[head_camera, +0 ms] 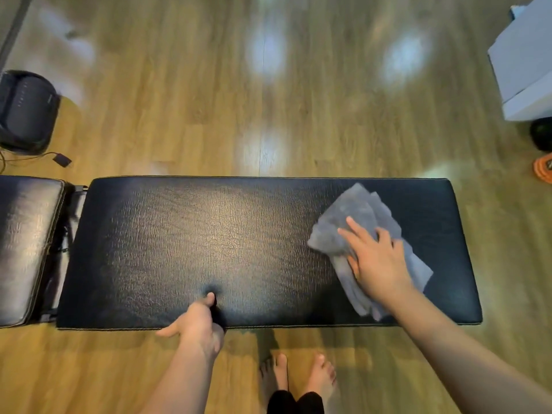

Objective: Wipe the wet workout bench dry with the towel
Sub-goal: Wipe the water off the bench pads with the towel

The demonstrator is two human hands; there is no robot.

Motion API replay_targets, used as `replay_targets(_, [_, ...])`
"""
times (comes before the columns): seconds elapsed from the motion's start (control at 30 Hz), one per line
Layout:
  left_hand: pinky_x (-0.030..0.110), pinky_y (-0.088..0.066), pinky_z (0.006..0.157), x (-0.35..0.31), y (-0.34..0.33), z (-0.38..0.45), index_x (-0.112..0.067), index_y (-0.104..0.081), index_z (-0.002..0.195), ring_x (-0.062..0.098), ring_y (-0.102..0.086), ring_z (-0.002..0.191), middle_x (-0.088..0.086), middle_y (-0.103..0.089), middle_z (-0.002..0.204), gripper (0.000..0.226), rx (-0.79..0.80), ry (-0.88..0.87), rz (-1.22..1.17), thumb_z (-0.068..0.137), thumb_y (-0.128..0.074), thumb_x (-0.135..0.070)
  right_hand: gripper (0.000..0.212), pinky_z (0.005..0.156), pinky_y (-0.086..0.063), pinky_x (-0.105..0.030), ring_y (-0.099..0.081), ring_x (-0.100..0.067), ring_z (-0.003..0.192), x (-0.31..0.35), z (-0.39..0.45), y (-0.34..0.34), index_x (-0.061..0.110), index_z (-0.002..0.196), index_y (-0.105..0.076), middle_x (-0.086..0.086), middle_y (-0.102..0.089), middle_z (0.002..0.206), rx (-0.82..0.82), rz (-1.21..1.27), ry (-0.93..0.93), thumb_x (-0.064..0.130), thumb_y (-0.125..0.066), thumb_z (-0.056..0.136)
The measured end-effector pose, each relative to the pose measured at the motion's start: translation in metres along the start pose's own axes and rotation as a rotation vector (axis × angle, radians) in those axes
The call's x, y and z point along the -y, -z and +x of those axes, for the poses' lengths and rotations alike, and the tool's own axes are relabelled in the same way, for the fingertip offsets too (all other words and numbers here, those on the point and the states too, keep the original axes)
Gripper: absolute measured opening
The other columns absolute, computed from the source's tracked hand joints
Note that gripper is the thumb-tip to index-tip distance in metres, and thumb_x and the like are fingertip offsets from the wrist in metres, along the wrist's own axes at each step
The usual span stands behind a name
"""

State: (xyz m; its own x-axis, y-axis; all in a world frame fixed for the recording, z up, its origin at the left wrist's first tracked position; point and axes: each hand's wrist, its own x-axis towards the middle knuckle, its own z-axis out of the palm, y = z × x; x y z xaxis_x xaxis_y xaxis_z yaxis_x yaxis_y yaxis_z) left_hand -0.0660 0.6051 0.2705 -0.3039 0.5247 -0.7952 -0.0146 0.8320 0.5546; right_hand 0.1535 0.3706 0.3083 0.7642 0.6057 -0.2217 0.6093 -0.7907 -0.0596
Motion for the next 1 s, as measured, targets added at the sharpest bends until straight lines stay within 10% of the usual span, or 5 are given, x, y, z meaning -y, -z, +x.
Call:
replay_targets(0.17, [0.059, -0.037, 0.106, 0.003, -0.001, 0.003, -0.022, 0.024, 0.147, 0.022, -0.049, 0.121, 0.008, -0.033, 0.15, 0.116, -0.015, -0.027, 0.017, 0.078, -0.066, 0.005, 0.043, 0.092, -0.032, -0.05, -0.035, -0.038, 0.125, 0.06, 0.07, 0.009, 0.039, 0.143, -0.037, 0.014, -0.017, 0.162, -0.007, 0.124, -0.199, 0.036, -0.044, 0.101])
replay_targets(0.57, [0.06, -0.045, 0.098, 0.011, 0.002, 0.028, -0.027, 0.015, 0.144, 0.022, -0.058, 0.114, 0.007, -0.046, 0.14, 0.11, 0.039, 0.026, -0.005, 0.077, -0.066, 0.004, 0.078, 0.08, -0.048, -0.053, -0.049, -0.043, 0.127, 0.046, -0.091, -0.038, 0.041, 0.136, -0.049, 0.013, -0.037, 0.155, 0.096, -0.028, 0.239, 0.026, -0.082, 0.067])
replay_targets(1.0, [0.061, -0.052, 0.075, 0.06, 0.032, 0.15, -0.034, -0.043, 0.132, 0.025, -0.069, 0.098, 0.003, -0.064, 0.125, 0.118, 0.117, 0.09, -0.174, 0.024, -0.088, -0.015, 0.041, 0.102, -0.028, -0.061, -0.023, -0.044, 0.138, 0.027, 0.056, 0.004, 0.041, 0.142, -0.034, 0.016, -0.01, 0.163, 0.062, 0.218, -0.292, 0.032, -0.041, 0.102])
